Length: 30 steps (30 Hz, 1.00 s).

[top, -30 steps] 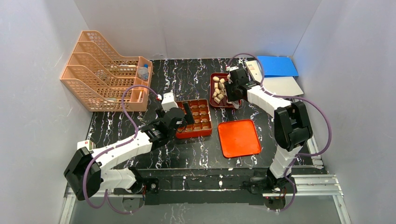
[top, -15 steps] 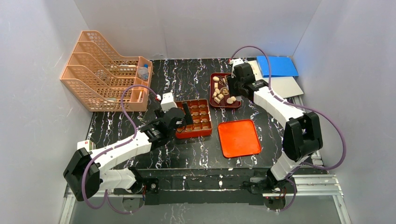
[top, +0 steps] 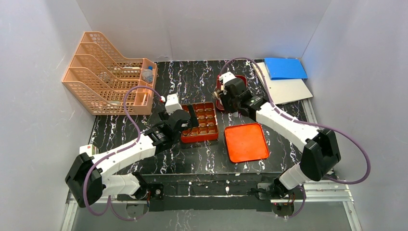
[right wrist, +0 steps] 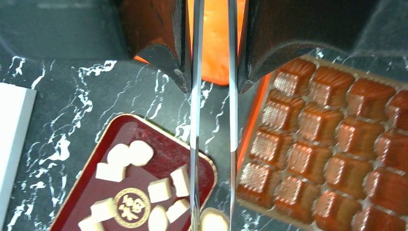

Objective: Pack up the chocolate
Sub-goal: Place the fake chocolate in the packing box.

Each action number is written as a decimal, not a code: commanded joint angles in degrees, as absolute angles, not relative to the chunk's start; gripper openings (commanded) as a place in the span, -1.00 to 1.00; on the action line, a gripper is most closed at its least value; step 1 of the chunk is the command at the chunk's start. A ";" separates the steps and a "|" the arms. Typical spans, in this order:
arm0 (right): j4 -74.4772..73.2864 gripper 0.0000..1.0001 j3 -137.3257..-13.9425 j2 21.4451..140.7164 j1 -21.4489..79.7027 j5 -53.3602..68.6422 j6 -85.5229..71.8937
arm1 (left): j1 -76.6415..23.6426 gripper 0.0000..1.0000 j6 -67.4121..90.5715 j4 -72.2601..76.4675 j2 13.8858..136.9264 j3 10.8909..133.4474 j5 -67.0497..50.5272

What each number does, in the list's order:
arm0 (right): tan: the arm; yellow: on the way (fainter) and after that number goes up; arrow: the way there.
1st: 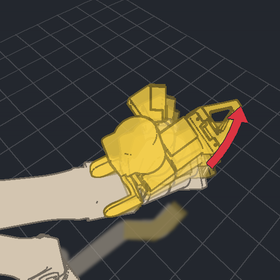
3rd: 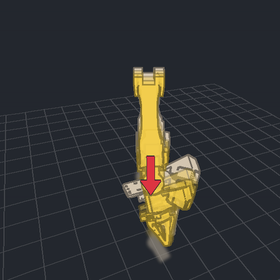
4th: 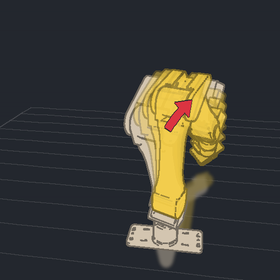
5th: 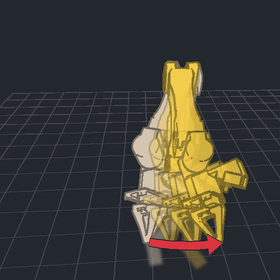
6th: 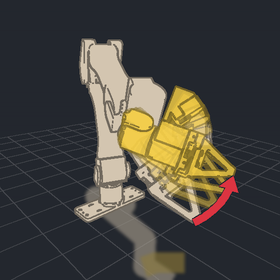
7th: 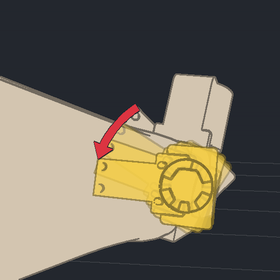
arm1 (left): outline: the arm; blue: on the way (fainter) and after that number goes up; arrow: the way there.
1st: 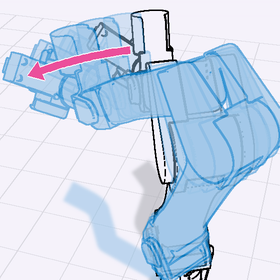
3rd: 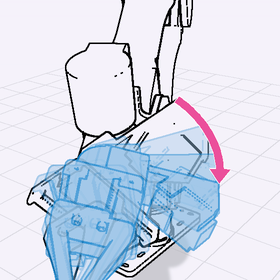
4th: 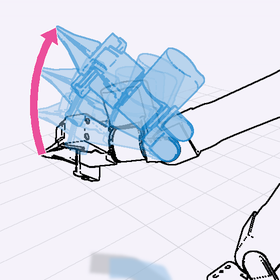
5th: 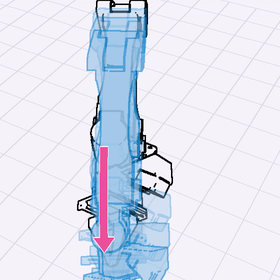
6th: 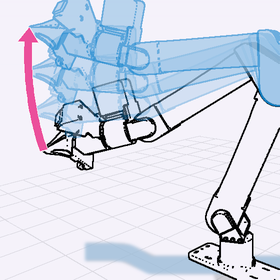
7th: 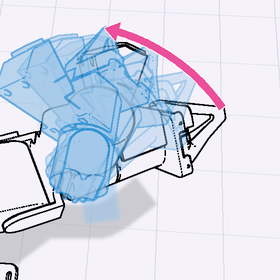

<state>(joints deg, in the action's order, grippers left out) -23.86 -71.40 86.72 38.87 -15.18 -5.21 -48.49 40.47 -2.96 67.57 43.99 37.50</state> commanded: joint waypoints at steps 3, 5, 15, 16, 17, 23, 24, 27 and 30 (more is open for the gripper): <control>-24.60 -0.67 -69.15 81.93 44.53 -20.55 -8.17 | -48.53 0.97 40.60 -4.59 65.57 45.62 40.32; -24.97 -0.67 -68.77 81.78 46.29 -21.64 -8.68 | -48.56 0.97 40.69 -4.61 65.57 45.57 40.25; -25.90 -0.69 -66.93 81.66 51.00 -24.69 -10.71 | -48.52 0.97 41.01 -4.57 65.61 45.35 40.08; -25.92 -0.69 -66.82 81.65 51.06 -24.76 -10.78 | -48.52 0.97 41.12 -4.50 65.65 45.35 40.01; -25.93 -0.69 -66.73 81.58 51.07 -24.79 -10.81 | -48.52 0.97 41.11 -4.49 65.72 45.35 39.95; -25.32 -0.73 -66.85 80.38 51.28 -27.52 -10.53 | -48.52 0.97 41.17 -4.24 66.00 45.44 39.65; -25.05 -0.74 -67.25 80.02 51.32 -28.04 -10.34 | -48.52 0.97 41.20 -4.21 66.10 45.37 39.59; -25.30 -0.74 -69.30 80.38 51.32 -28.81 -9.49 | -48.52 0.97 41.30 -4.23 66.22 45.33 39.55; -26.18 -0.75 -71.37 80.80 51.26 -29.52 -9.15 | -48.52 0.97 41.46 -4.22 66.36 45.26 39.38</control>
